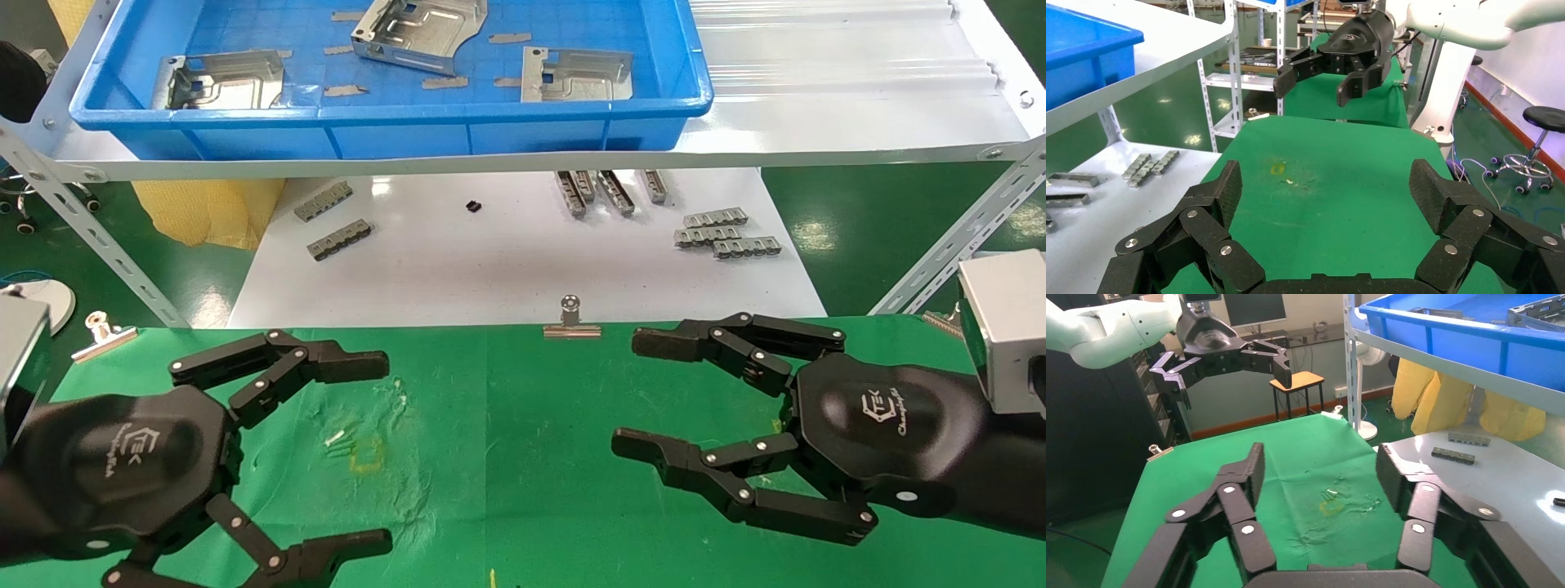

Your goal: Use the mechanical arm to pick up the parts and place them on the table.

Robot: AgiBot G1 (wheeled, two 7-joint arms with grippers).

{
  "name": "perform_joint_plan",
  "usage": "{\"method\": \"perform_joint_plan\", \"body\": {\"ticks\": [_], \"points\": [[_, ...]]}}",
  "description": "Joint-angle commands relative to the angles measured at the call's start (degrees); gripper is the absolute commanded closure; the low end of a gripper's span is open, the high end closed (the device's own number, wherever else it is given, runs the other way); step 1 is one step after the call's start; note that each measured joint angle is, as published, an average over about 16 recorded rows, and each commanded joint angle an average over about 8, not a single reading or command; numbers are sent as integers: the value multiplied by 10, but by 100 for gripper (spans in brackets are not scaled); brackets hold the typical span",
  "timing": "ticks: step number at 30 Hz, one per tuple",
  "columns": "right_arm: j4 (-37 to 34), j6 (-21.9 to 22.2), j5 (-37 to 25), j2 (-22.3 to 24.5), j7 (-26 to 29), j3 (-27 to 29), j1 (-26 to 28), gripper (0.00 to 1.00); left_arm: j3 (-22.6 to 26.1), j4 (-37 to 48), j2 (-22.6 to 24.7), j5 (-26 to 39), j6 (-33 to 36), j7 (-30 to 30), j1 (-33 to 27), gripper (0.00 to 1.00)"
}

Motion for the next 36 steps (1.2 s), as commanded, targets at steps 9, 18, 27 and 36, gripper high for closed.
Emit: {"method": "perform_joint_plan", "body": {"ticks": [9,18,27,36], "points": [[0,0,0,0,0,0,0,100,0,0,0,0,0,0,0,0],[0,0,0,0,0,0,0,100,-1,0,0,0,-1,1,-1,0],[0,0,0,0,0,0,0,100,-2,12,15,47,-65,-18,-86,0],[0,0,0,0,0,0,0,100,81,170,129,229,-160,-85,-321,0]]}}
